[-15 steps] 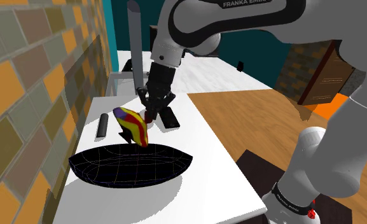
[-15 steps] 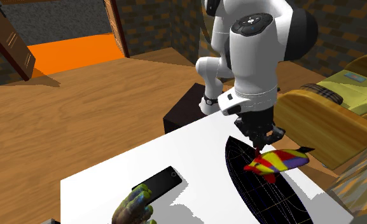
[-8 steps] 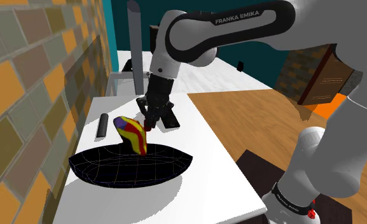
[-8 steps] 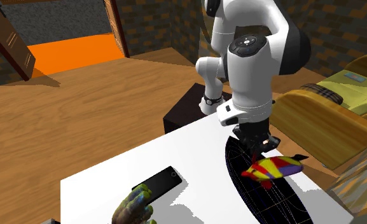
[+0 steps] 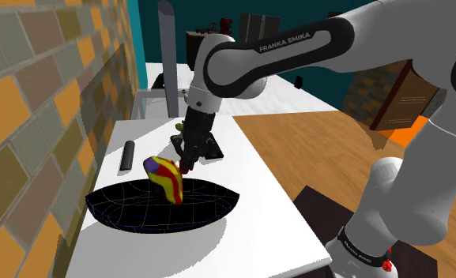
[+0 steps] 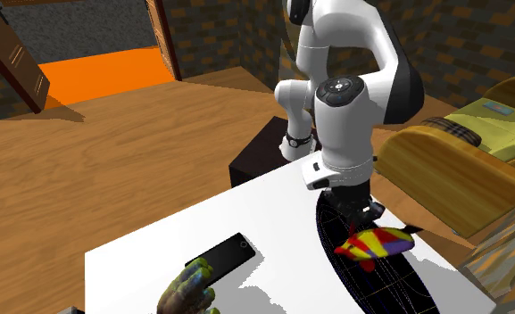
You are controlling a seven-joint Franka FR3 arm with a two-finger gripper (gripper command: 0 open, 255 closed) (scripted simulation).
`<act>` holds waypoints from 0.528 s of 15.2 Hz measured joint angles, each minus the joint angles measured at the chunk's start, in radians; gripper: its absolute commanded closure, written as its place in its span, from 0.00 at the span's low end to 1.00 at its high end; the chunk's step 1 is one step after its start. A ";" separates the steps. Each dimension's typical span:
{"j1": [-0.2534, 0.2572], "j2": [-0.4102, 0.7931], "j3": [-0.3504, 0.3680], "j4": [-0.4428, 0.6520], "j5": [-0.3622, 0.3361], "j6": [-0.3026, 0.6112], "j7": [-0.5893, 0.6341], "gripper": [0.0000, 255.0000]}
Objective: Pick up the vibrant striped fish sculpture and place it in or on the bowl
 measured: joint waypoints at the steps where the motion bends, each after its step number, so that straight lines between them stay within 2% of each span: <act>1: 0.000 0.001 0.000 -0.003 0.001 0.005 -0.002 1.00; 6: 0.000 0.003 0.000 -0.006 0.002 0.009 -0.004 1.00; 7: 0.000 0.003 0.000 -0.006 0.002 0.009 -0.004 0.00; 8: 0.000 0.003 0.000 -0.006 0.002 0.009 -0.004 0.00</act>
